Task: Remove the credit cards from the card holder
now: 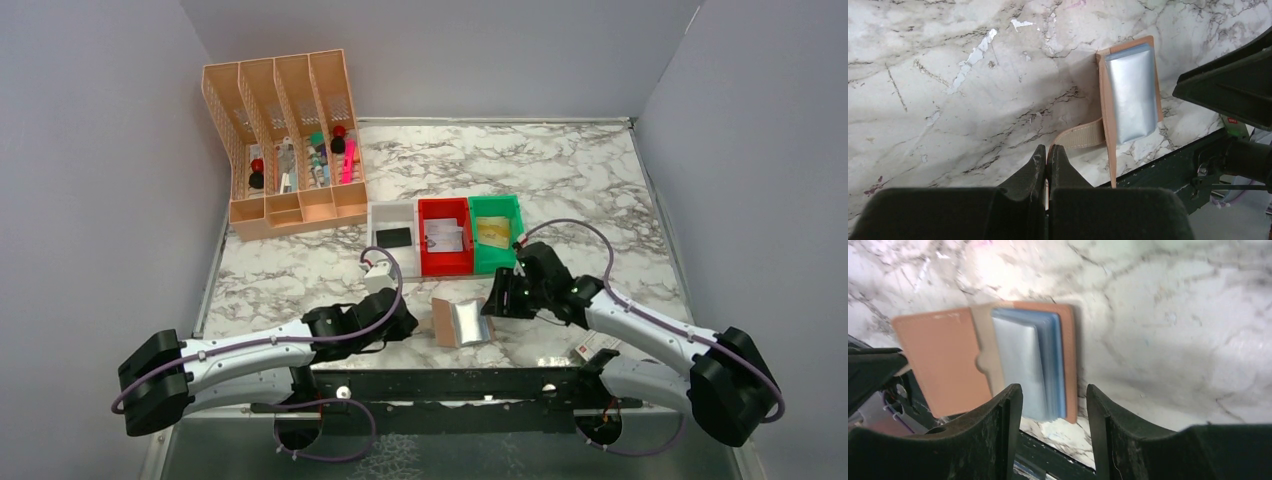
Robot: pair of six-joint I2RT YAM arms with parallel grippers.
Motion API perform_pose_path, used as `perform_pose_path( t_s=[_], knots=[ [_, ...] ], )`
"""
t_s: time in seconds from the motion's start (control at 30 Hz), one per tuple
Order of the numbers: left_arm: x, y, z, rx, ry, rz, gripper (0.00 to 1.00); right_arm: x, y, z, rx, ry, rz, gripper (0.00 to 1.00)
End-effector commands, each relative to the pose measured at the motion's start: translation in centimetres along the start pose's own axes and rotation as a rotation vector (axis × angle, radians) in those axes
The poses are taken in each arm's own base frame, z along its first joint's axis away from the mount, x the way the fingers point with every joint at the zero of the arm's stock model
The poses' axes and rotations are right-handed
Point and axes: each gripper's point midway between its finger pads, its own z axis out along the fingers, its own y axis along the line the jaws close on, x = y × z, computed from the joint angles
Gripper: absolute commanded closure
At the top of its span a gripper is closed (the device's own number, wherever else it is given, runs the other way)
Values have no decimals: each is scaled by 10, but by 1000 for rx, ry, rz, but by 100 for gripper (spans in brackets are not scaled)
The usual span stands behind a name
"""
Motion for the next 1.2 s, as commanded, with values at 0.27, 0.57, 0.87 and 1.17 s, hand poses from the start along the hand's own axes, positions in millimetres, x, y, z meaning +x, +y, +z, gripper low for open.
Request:
perform_pose_path(
  t_s=[0.27, 0.57, 0.87, 1.17],
  knots=[
    [-13, -1, -2, -11, -51, 10, 100, -10, 44, 12, -187, 92, -125, 42],
    [-13, -2, -1, -16, -47, 13, 100, 1, 54, 21, -273, 165, -128, 43],
    [-10, -2, -1, -15, -32, 17, 100, -1, 63, 20, -312, 171, -144, 43],
    [-9, -3, 1, -16, -29, 21, 100, -11, 65, 10, -280, 157, -199, 40]
  ],
)
